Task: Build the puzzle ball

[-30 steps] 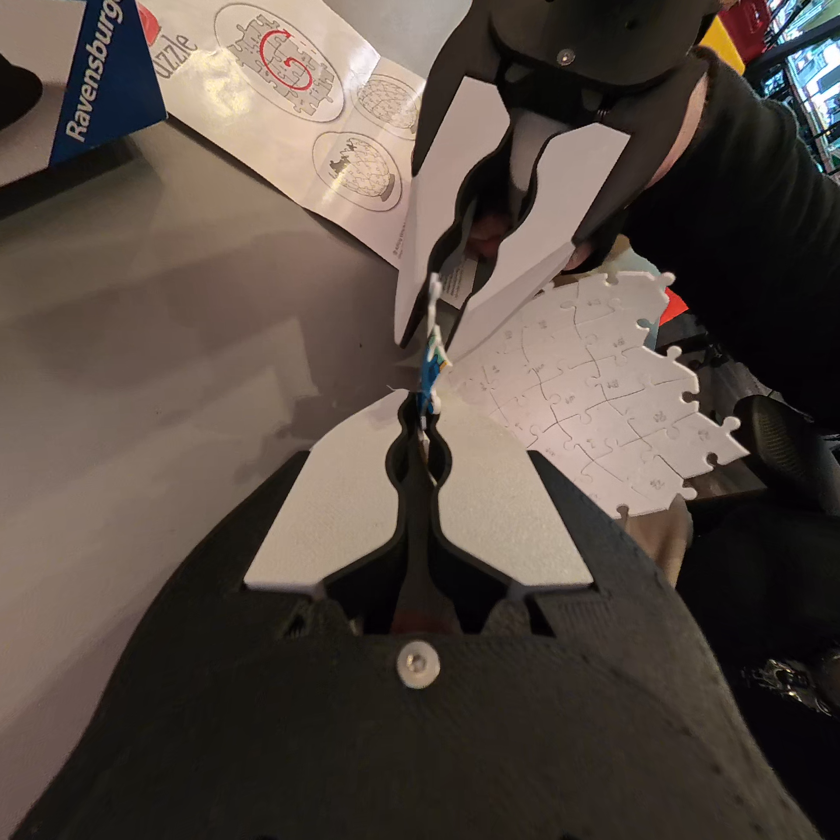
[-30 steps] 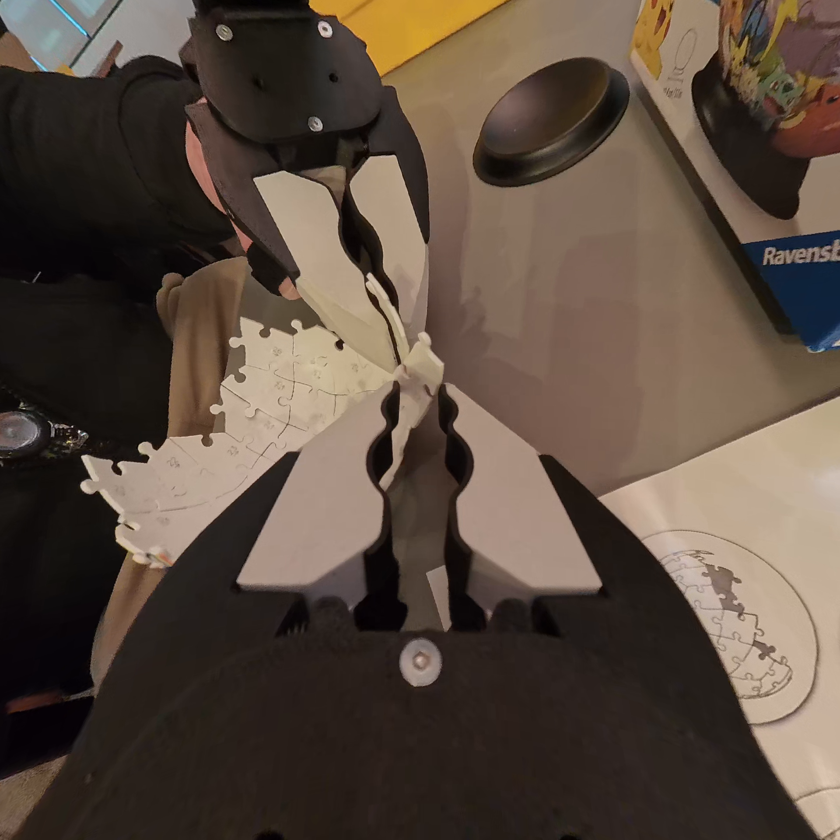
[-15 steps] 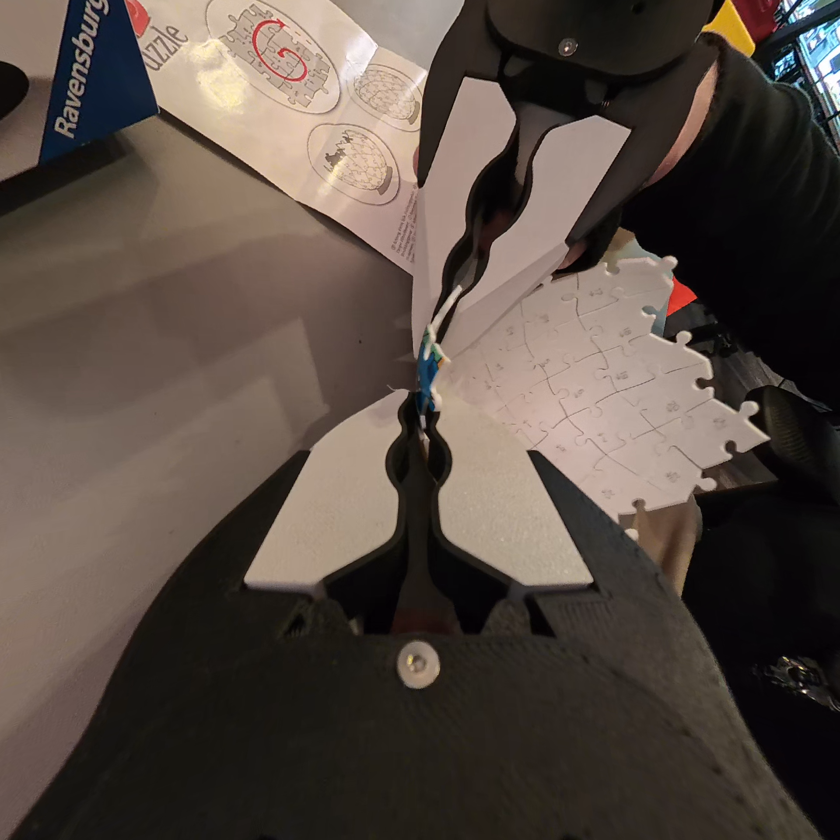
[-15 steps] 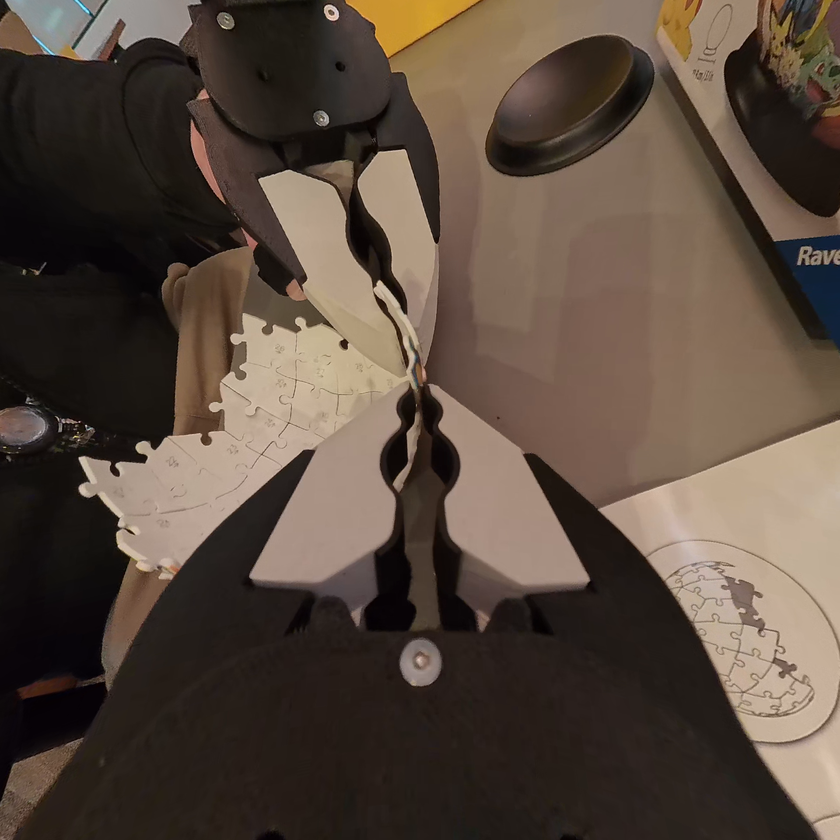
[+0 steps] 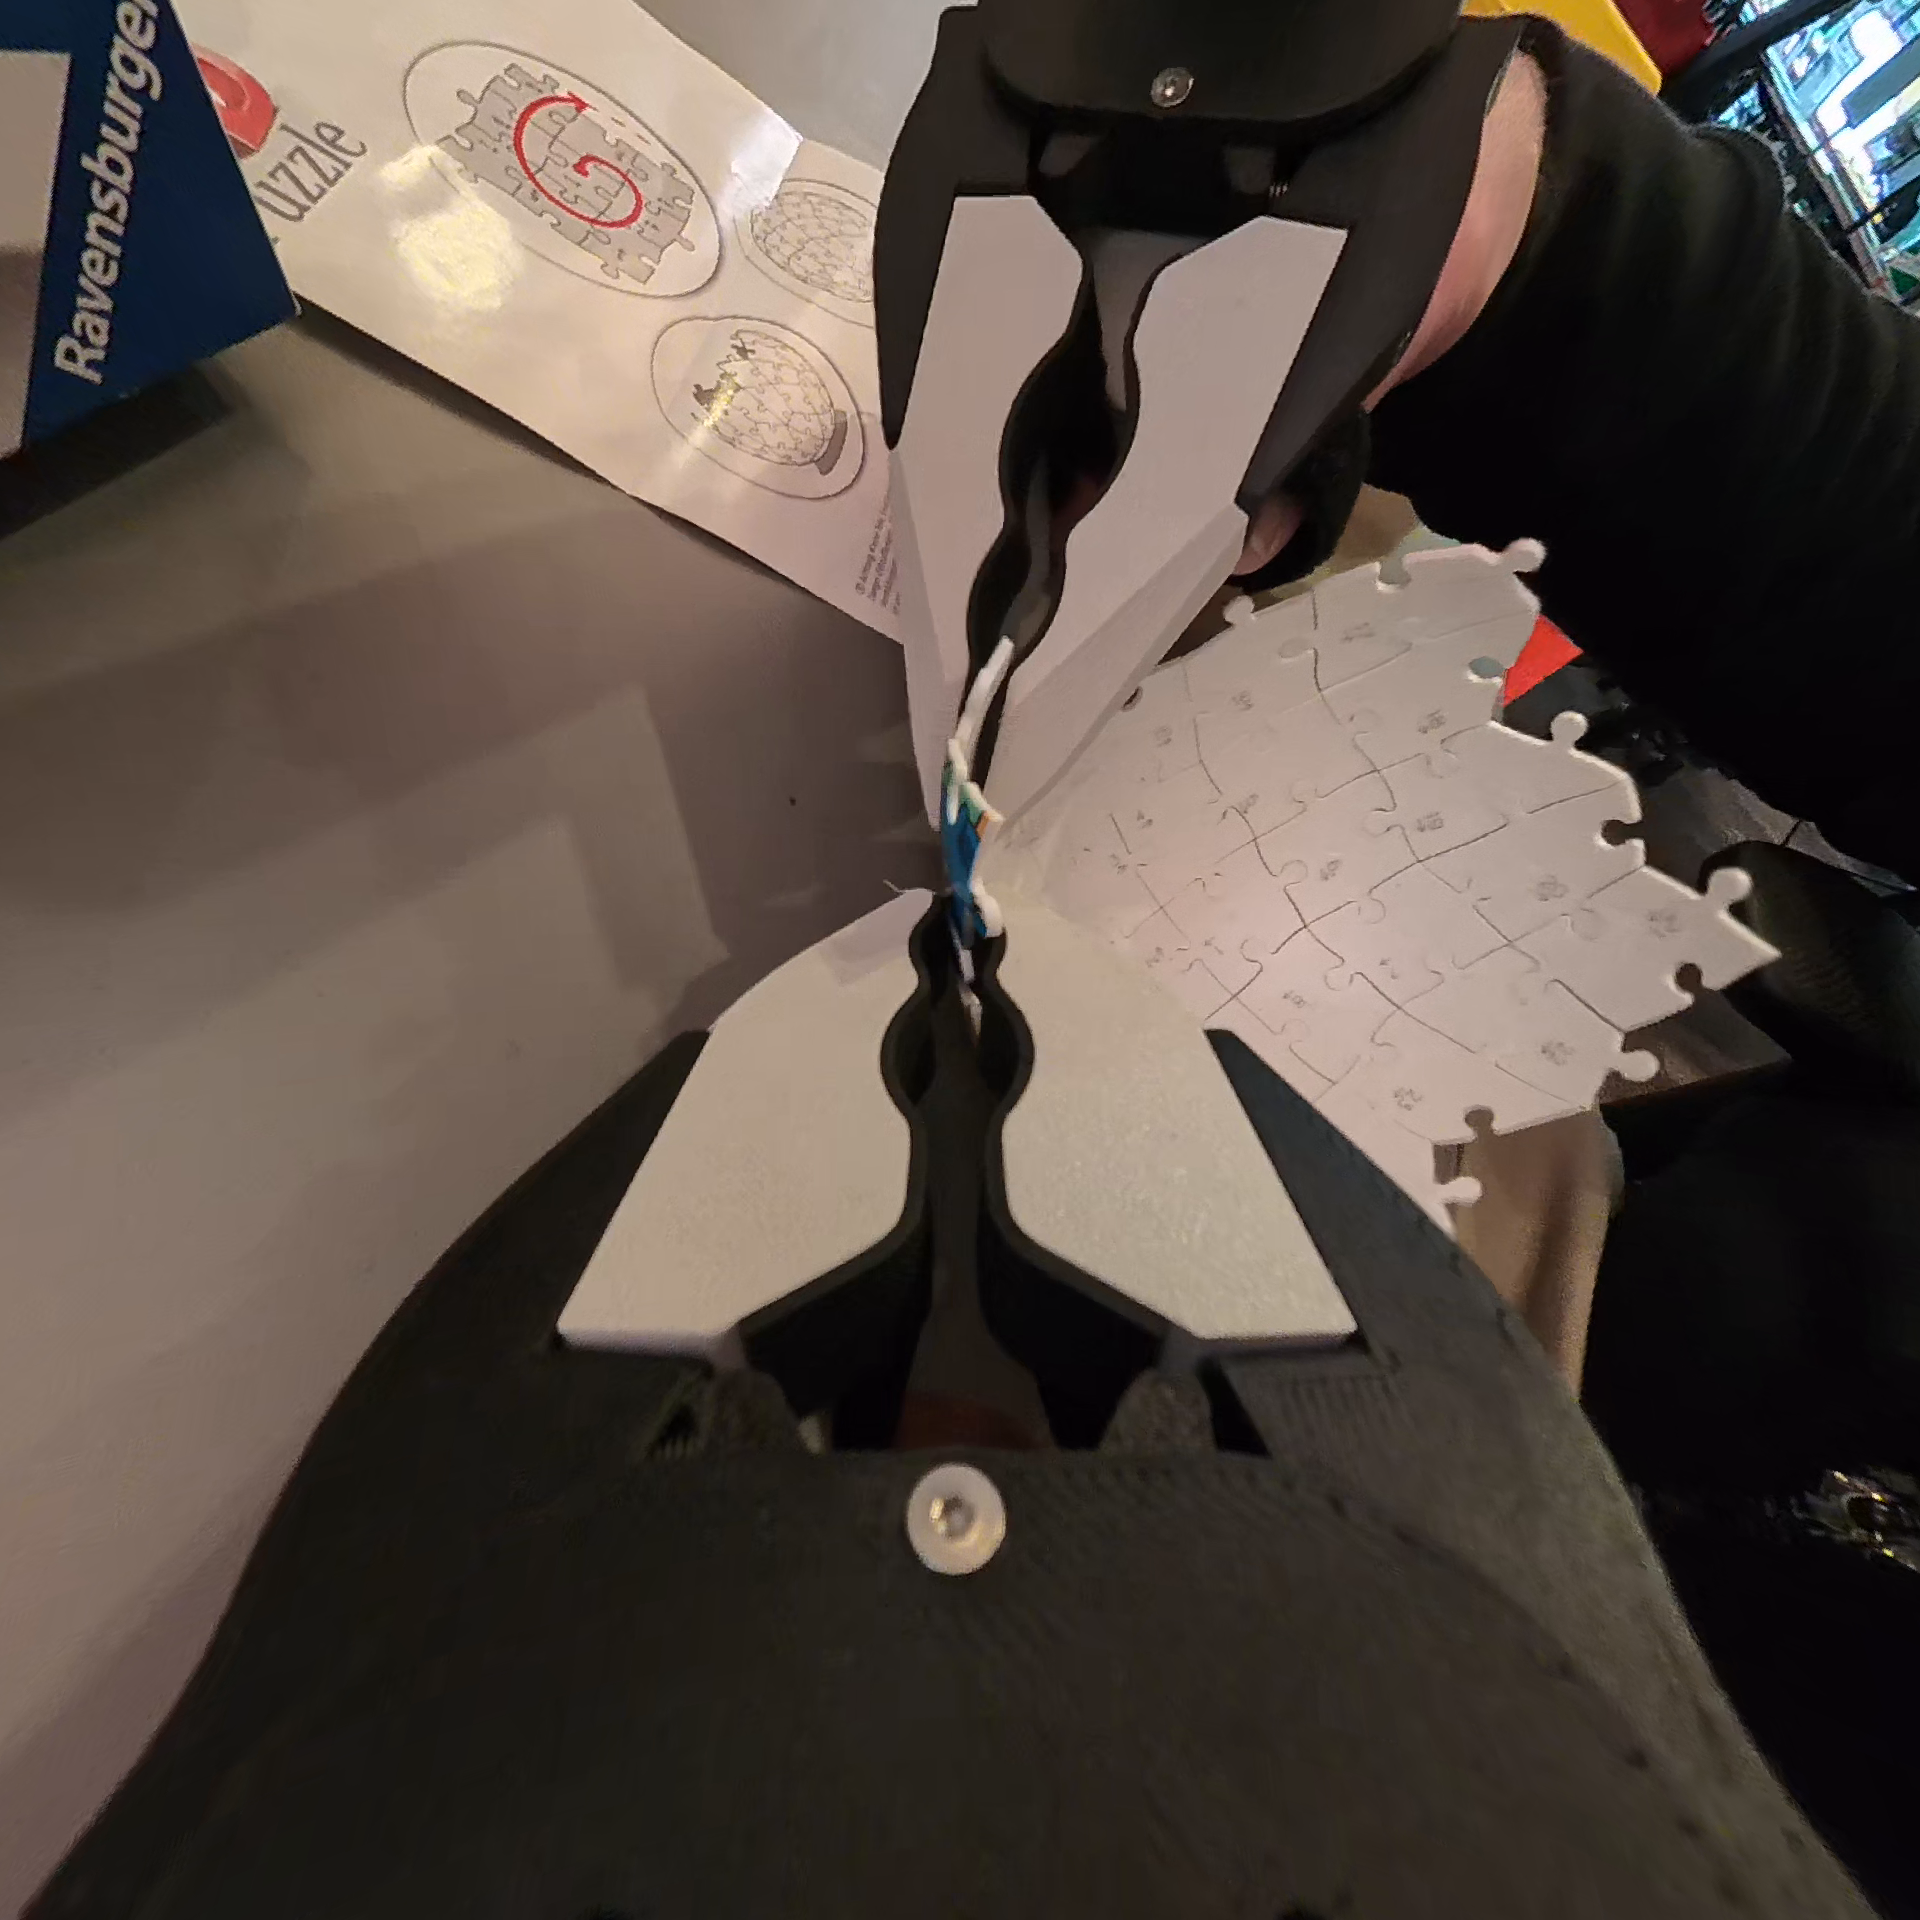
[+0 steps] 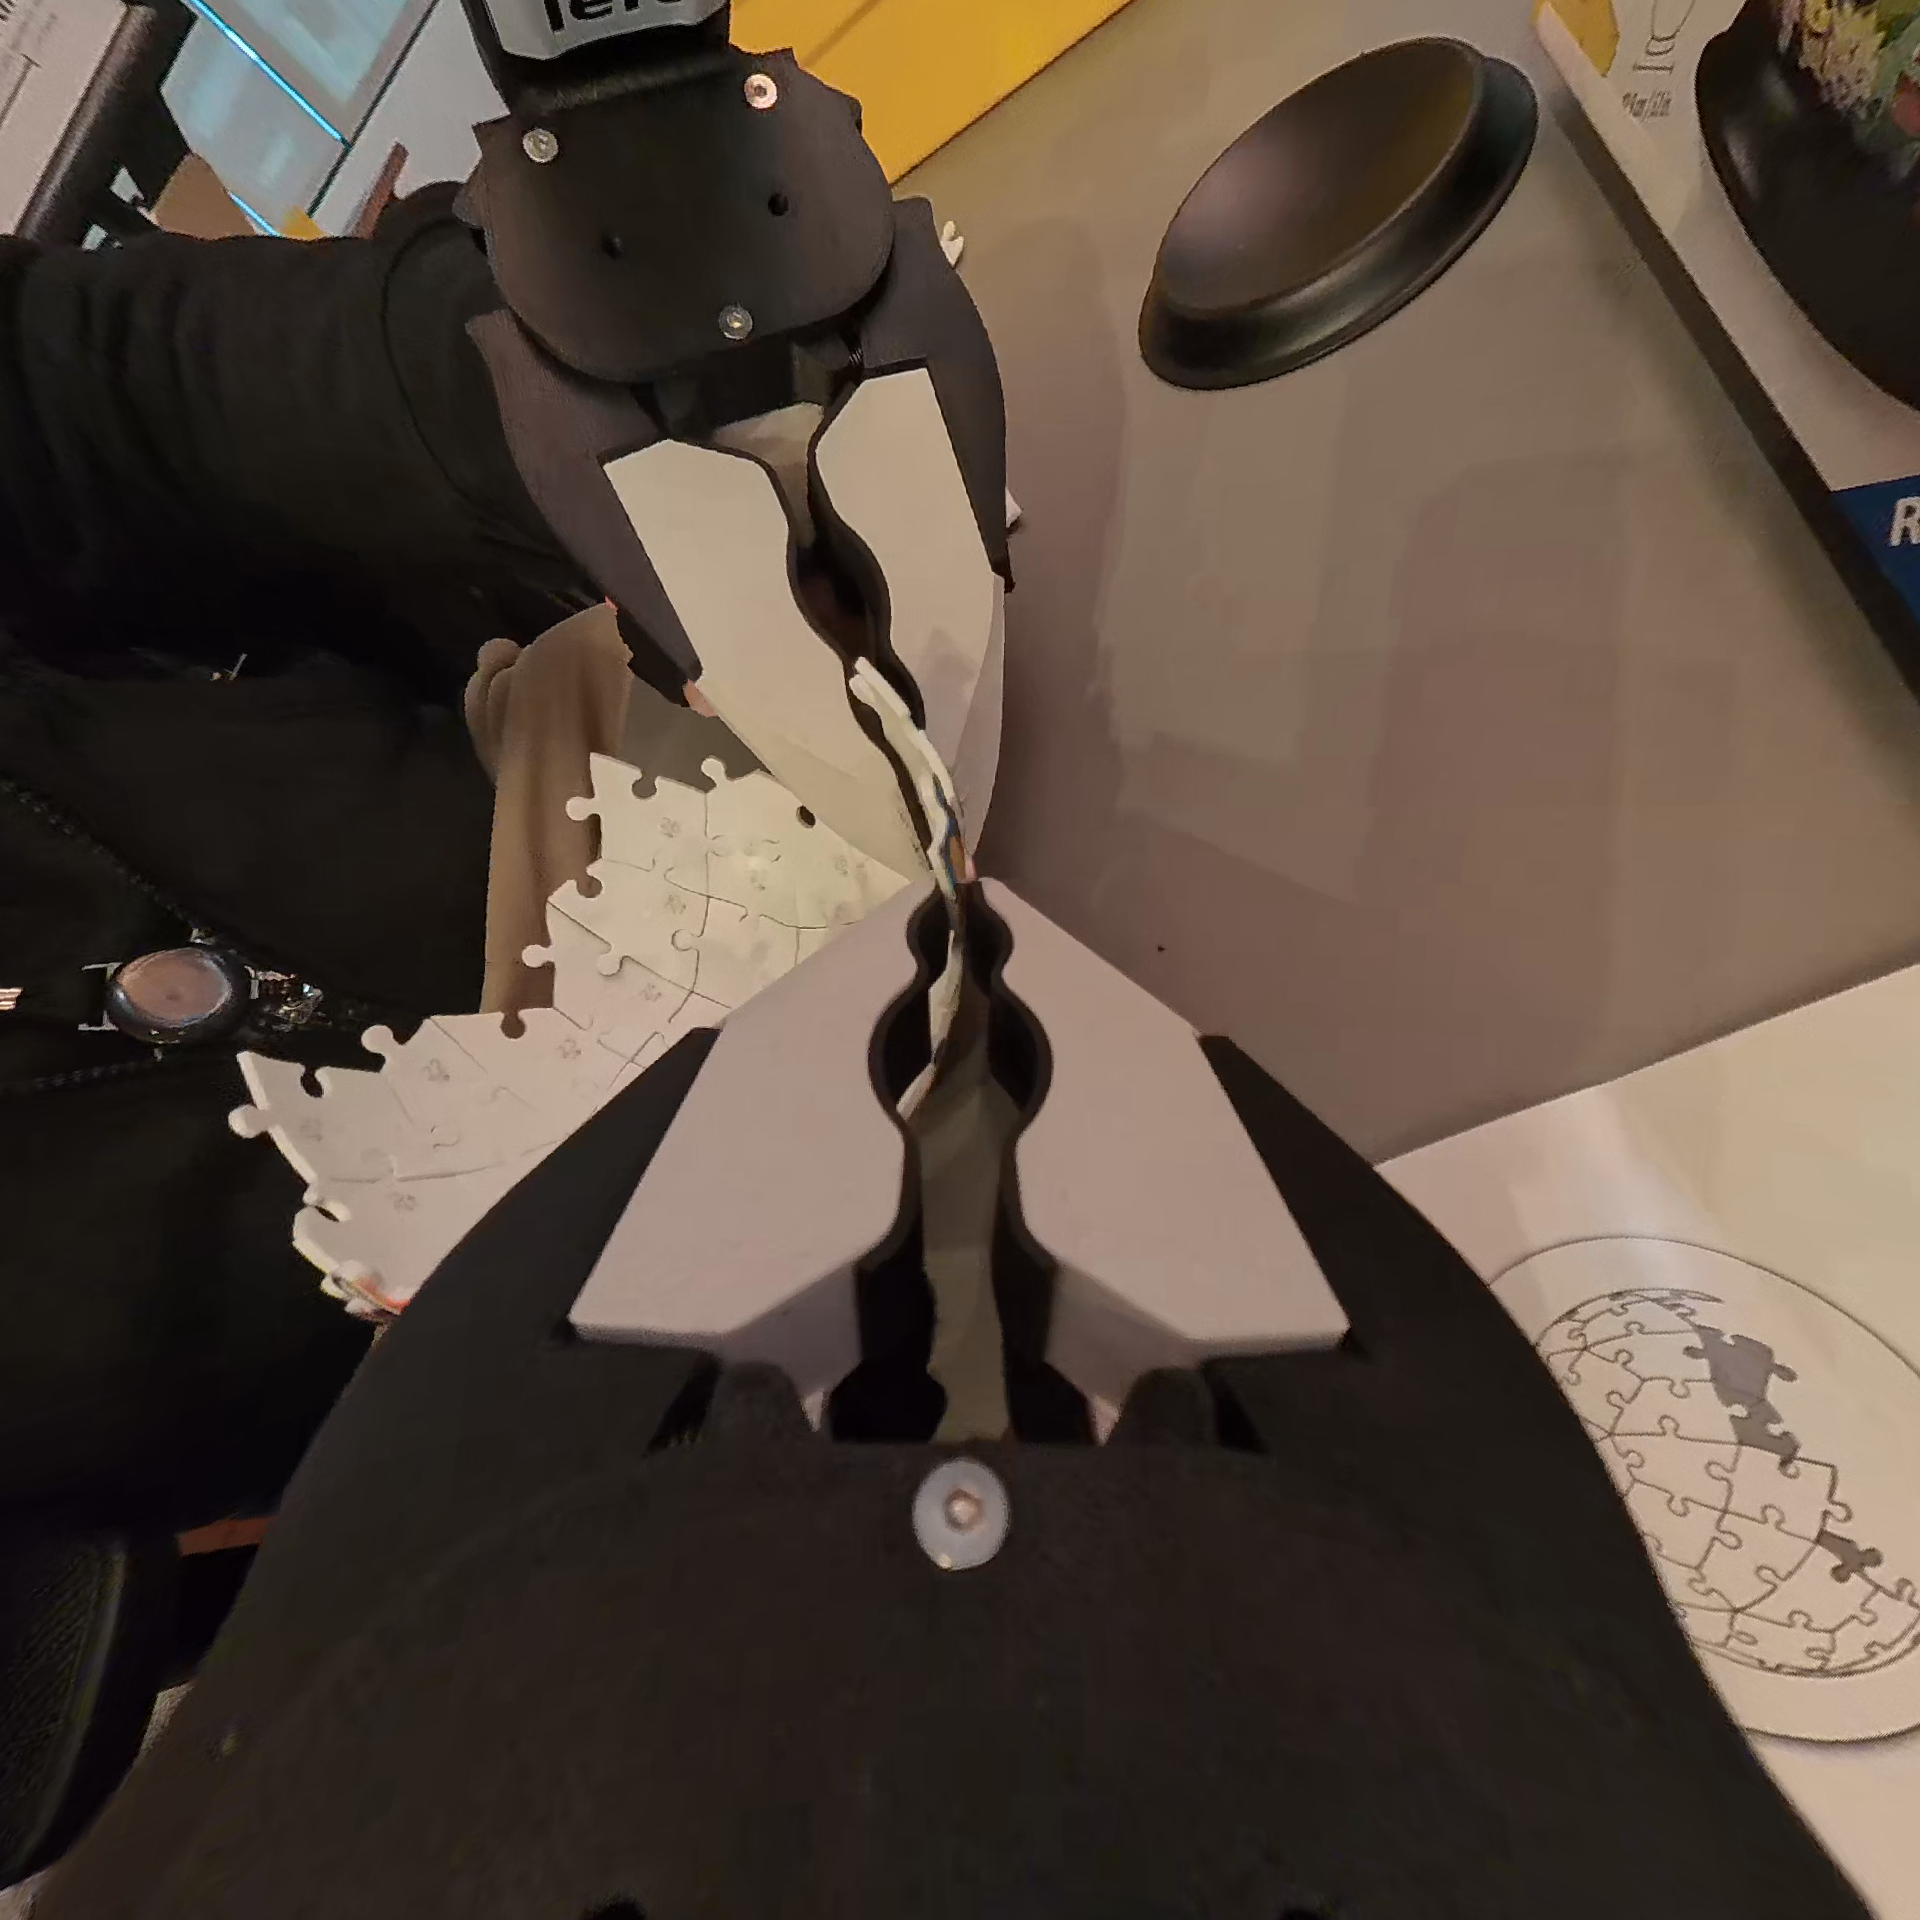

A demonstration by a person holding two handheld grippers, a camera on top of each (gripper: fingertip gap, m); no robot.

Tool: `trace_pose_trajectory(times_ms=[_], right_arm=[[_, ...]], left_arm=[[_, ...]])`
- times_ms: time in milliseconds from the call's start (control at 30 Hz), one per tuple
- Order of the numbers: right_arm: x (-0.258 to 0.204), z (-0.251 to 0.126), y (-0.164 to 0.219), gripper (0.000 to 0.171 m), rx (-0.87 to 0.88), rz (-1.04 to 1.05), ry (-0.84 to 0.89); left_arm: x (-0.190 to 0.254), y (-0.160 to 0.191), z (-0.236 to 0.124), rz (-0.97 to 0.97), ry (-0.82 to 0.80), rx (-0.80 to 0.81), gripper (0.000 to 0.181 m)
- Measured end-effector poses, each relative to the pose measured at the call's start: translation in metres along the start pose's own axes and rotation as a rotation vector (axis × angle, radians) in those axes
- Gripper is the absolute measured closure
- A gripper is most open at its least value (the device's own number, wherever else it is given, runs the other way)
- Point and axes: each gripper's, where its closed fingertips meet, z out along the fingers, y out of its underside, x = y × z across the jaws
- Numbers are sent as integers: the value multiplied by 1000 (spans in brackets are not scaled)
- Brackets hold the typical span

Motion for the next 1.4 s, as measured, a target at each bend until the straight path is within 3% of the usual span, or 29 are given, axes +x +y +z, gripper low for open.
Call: trace_pose_trajectory(times_ms=[1300, 1400], right_arm=[[1, 1, 3, 162, 0, -9, 30], [0, 2, 4, 171, -9, -15, 26]], left_arm=[[-1, -10, -4, 32, 0, 87, 179], [-2, -9, -3, 35, -7, 85, 179]])
